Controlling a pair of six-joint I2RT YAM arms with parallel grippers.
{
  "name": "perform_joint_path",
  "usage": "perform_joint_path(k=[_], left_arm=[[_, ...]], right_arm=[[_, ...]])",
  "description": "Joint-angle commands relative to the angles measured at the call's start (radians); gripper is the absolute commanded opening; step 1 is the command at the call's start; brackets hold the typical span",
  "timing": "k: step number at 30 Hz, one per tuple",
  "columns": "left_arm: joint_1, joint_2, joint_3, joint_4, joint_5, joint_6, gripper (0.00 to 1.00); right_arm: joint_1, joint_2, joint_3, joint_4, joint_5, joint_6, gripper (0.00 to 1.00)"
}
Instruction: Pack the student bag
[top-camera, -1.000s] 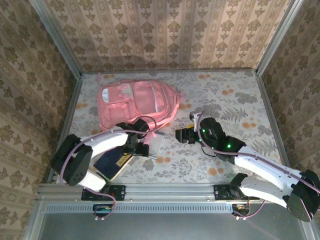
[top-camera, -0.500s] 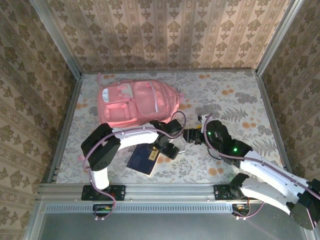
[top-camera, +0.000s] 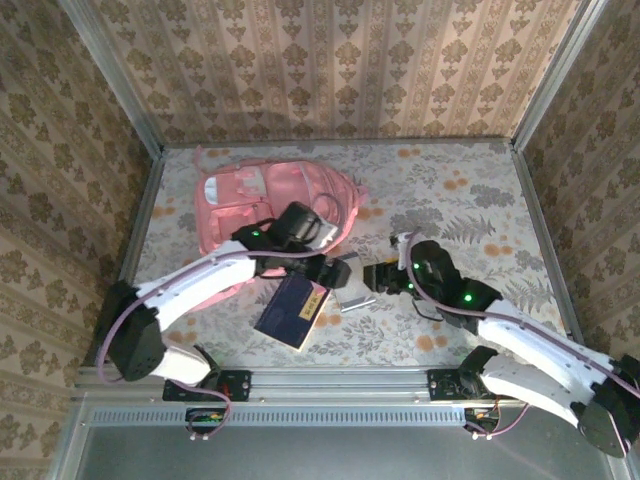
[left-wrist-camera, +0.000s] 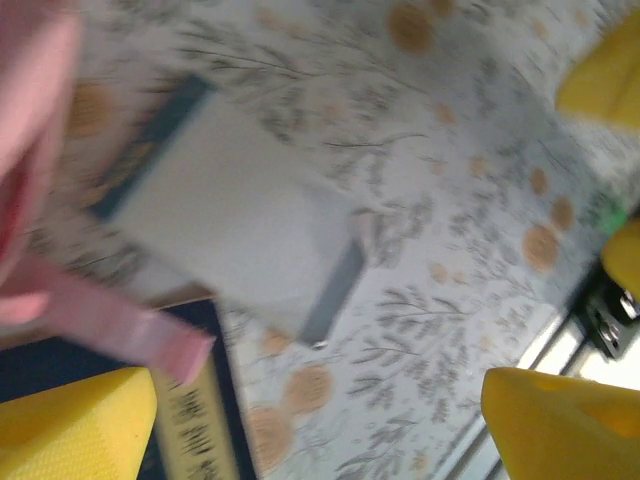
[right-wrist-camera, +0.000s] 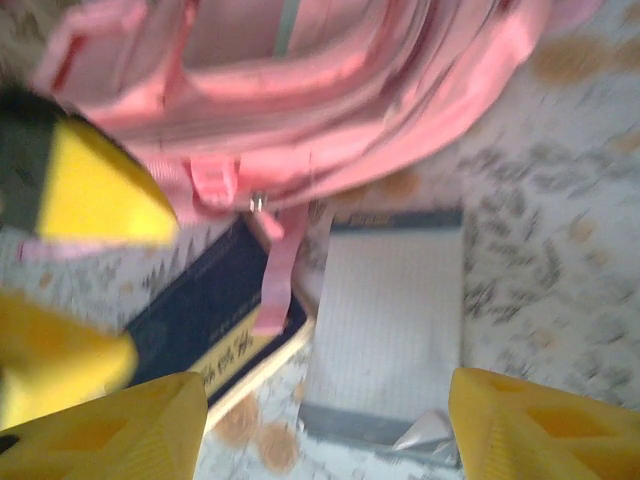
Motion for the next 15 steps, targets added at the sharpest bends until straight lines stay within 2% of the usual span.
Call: perform_joint_path(k=[1,3,9,12,15], left_arm=[[0.060,-0.030,-0.112,-0.119,-0.086,-0.085,0.93],[0.101,-0.060,-0.195,-0.097,-0.100,-0.131,0.93],[0.216,-0.161,-0.366,0.003,-0.129,-0.221,0.93],[0.246,-0.153,-0.400,0.039,-0.150,-0.250,0.93],[0.256,-0.106,-0.419,0.093,-0.104,-0.263,0.93]], right_arm=[[0.027,0.079,0.005,0.022,-0.193,0.007,0.66],[0.058,0.144,0.012,0.042,-0.239,0.006,0.66],[0.106,0.273,0.010,0.104,-0.234,0.058,0.66],[0.120,0.306,0.010,0.151,-0.257,0.085,0.66],[0.132,0.358,0.037,0.154,-0.284,0.100,0.66]])
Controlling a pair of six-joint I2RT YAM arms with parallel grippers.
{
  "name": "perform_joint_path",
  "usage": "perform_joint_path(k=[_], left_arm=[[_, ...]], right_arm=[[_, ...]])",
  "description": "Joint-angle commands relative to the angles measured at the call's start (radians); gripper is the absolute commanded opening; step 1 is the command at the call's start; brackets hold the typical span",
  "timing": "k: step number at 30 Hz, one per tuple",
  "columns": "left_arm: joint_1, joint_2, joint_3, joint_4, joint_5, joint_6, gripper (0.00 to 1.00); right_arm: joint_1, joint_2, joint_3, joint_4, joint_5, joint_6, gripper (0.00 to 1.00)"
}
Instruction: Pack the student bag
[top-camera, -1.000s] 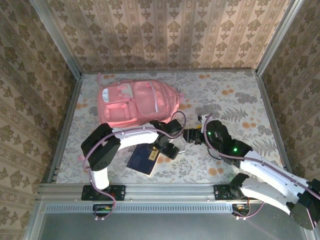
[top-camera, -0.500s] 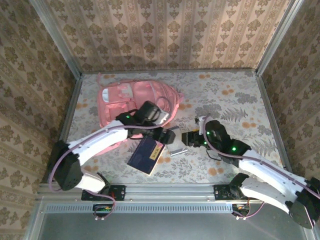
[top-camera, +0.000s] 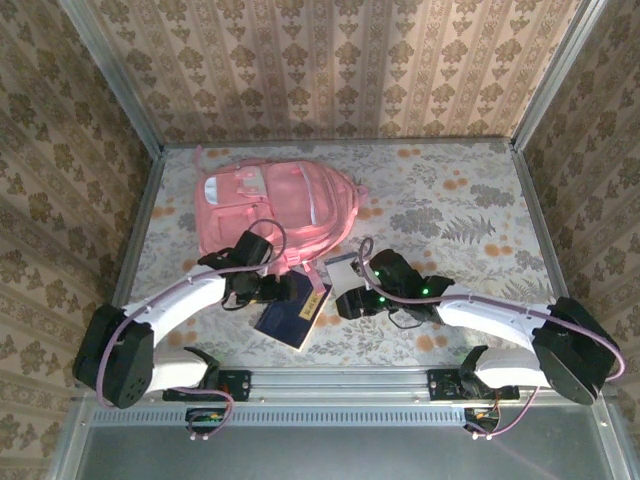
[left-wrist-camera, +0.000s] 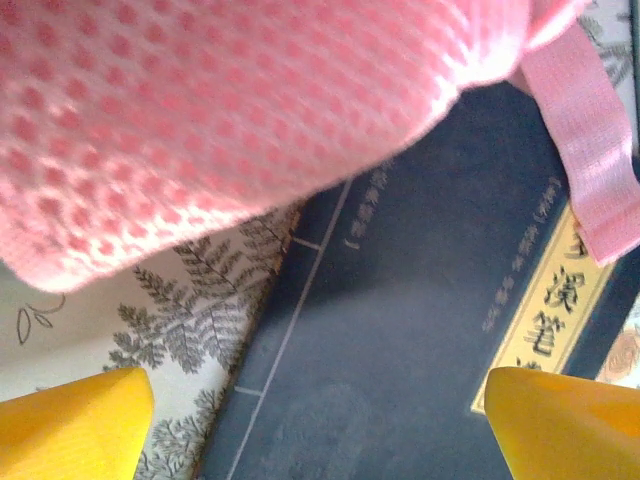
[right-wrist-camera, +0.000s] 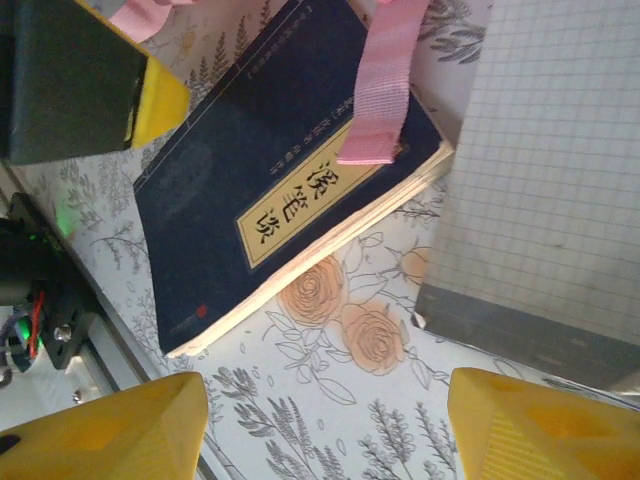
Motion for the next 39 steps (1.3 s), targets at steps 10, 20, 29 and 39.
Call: perform_joint_path(k=[10,20,29,39], left_arm=[[-0.006,0.114,-0.025,0.147,0.270,-0.045,0.92],[-0.071,0.120,-0.028,0.168,0.440,-0.085,0.91],[-0.121,0.203,0.029,0.179,0.440,-0.080,0.91],[-0.132,0.247,0.111,0.172,0.471,-0.043,0.90]], right_arm=[[0.016,0.181,0.106,-0.015,-0.198,0.090,0.64],[0.015,0.243,0.161,-0.176,-0.048,0.169,0.62],[-0.010,0.299,0.139,-0.207,0.028,0.205,0.59],[-0.082,0.323,0.138,-0.028,-0.138,0.298,0.49]])
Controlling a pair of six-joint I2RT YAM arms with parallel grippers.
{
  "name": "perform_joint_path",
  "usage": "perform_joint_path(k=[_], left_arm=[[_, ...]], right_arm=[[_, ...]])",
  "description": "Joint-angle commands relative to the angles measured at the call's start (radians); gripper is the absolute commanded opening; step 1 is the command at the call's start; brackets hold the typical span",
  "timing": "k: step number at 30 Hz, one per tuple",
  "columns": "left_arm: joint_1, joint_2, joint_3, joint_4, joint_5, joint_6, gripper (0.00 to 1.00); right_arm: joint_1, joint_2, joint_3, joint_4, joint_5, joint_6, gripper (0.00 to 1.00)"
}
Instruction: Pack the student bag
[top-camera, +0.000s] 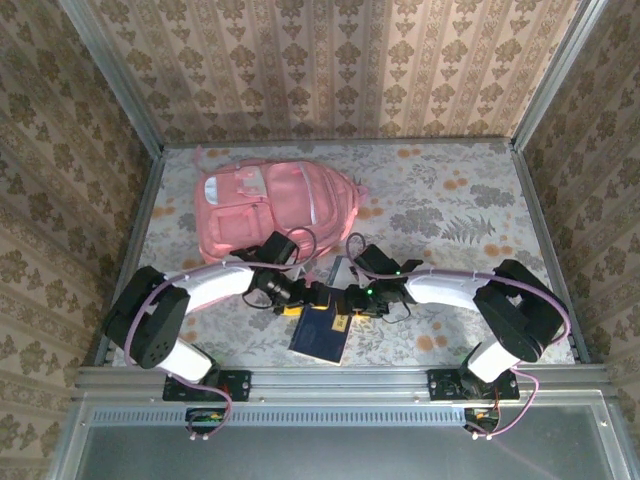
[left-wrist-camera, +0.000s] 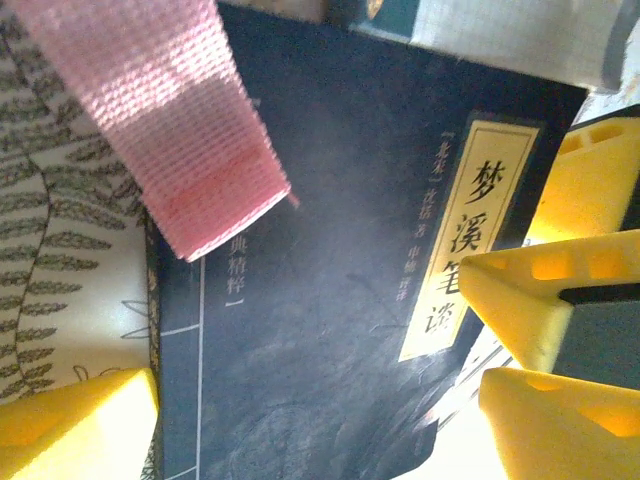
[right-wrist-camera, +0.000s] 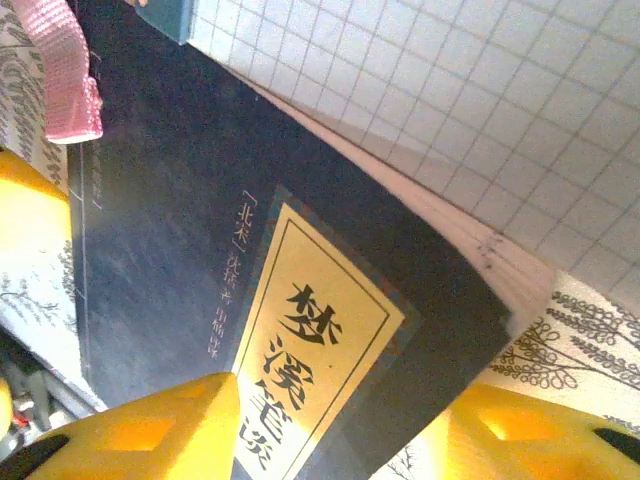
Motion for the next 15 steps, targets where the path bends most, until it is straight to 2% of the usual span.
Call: perform_joint_path(k=[1,6,9,12,15], left_arm=[[-0.005,0.011,0.042,0.023,0.048,0.028,0.90],[-0.006,0.019,0.040,0.051,0.070,0.021,0.89],[-0.005,0.009,0.041,0.049,0.065,0.021,0.89],[0.000,0.004,0.046,0.015,0.041,0.031,0.89],[0.009,-0.041,0.039,-0.021,-0.012,0.038,0.88]], right_arm=[[-0.032,0.004,-0.018,0.155,-0.062,0.076,0.47],[-0.077,-0.017,-0.075,0.271,-0.148,0.167,0.31],[-0.078,-0.005,-0.078,0.277,-0.161,0.173,0.21],[-0.083,0.005,-0.078,0.277,-0.165,0.169,0.21],[-0.079,0.000,-0.052,0.177,-0.119,0.096,0.28]])
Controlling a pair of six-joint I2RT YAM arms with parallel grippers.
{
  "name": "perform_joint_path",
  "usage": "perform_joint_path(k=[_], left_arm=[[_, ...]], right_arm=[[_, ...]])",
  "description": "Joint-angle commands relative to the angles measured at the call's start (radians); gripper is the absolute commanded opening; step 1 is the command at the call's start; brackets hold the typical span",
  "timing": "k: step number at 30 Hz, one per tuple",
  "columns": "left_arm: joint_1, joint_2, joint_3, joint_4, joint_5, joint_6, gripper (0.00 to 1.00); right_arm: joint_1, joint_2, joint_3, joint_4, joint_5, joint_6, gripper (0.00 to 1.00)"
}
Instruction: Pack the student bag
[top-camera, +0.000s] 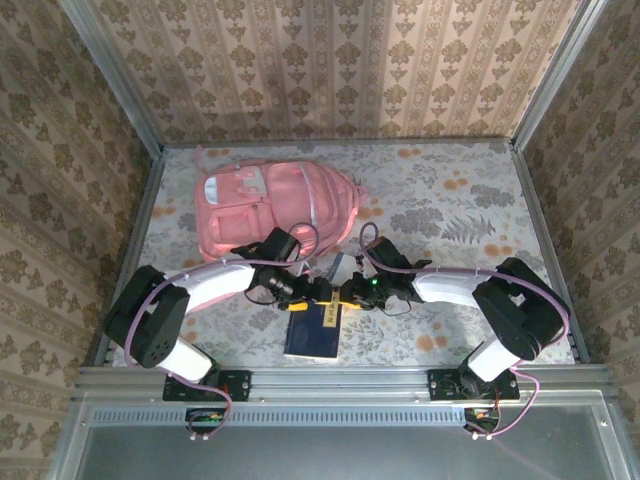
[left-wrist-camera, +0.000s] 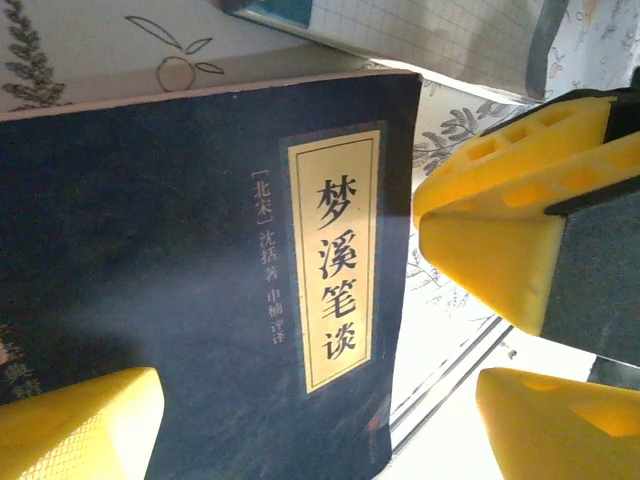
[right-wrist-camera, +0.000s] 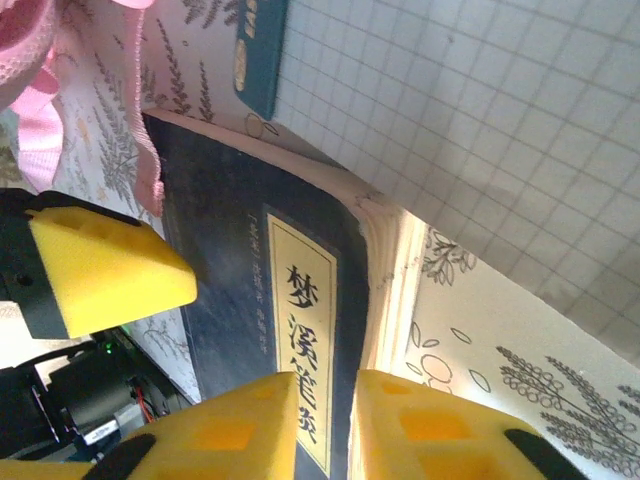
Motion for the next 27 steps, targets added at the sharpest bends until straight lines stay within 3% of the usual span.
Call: perform_joint_path(k=[1,8,18,27], left_arm=[[0.013,-0.070,0.014,-0.061,-0.059,0.030,0.88],[0.044,-0.212,-0.011,-0.146,-0.122,0.037,0.90],[0.045,-0.113,-0.048,-0.159,-0.175,0.021,0.91],[0.027,-0.009,-0.036,-0.088,-0.129,0.017,0.90]], right_arm=[[0.002,-0.008,0.018,-0.088,0.024,-0.063,0.30],[0.013,-0.053,-0.013,-0.112,0.031,-0.087,0.34],[0.048,-0.017,0.012,-0.111,0.016,-0.077,0.42],[0.051,0.072,0.031,-0.031,-0.031,-0.051,0.42]])
